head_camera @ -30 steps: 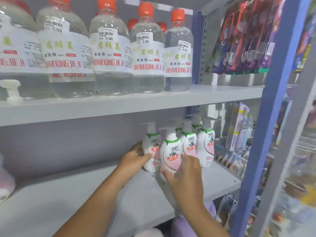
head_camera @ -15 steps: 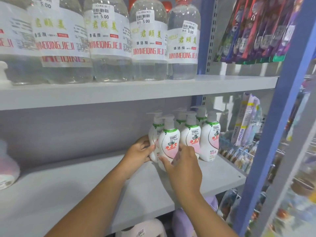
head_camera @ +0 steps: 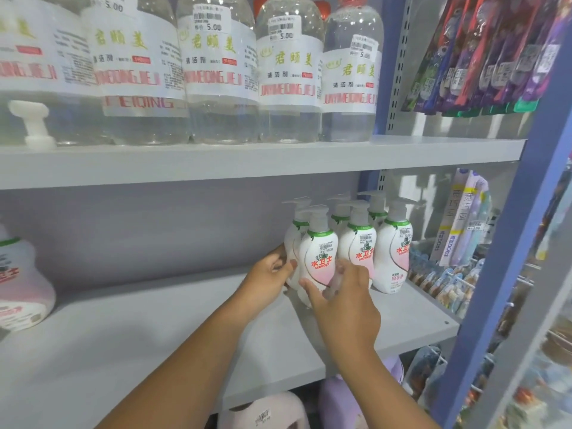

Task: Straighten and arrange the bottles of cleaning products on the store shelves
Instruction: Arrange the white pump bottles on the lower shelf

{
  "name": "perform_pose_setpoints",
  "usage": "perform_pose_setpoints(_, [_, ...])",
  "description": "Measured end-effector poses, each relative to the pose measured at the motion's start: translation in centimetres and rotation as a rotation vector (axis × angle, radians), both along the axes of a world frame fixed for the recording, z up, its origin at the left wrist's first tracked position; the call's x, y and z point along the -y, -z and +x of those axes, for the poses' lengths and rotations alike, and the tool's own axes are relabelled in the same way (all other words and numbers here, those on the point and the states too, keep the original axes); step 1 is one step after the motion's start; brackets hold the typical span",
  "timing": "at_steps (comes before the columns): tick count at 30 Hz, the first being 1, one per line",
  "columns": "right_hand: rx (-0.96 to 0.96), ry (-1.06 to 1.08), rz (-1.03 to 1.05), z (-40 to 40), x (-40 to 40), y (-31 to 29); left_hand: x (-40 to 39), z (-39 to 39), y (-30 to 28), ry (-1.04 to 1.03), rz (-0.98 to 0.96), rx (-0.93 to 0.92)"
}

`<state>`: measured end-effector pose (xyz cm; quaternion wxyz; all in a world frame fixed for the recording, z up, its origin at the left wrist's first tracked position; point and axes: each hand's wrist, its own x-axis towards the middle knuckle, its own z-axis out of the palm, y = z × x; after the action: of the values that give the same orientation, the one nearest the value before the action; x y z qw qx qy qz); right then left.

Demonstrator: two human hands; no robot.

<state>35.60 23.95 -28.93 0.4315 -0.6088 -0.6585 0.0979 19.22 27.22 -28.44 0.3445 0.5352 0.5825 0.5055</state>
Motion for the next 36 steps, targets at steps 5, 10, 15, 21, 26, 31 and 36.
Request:
perform_pose_setpoints(5, [-0.248,-0.359,0.022,-4.6,2.1,-0.3,6.9,-5.2,-1.8,-0.296,0.069,0.056])
perform_pose_setpoints(10, [-0.263,-0.732,-0.143,-15.8,4.8,-1.8,20.0,-13.6,-1.8,-0.776,0.237,0.107])
perform_pose_setpoints(15, [-0.25,-0.952,-0.294,-28.0,9.5,-1.8,30.5,-20.7,-2.1,-1.181,0.292,-0.04])
perform_pose_setpoints(21, [-0.279,-0.969,-0.328,-38.2,11.6,-1.8,34.7,-27.7,-0.9,-1.331,0.168,-0.188])
perform_pose_setpoints(26, [-0.223,-0.854,-0.241,-42.0,10.7,-0.9,33.8,-31.1,0.0,-1.175,0.086,-0.182])
perform_pose_setpoints(31, [-0.217,-0.809,-0.243,-40.6,10.3,-1.6,34.2,-30.0,-0.1,-1.139,0.134,-0.151])
perform_pose_setpoints(36, [-0.313,-0.825,-0.226,-32.3,8.9,-2.5,31.0,-25.2,-1.0,-0.932,0.215,-0.11])
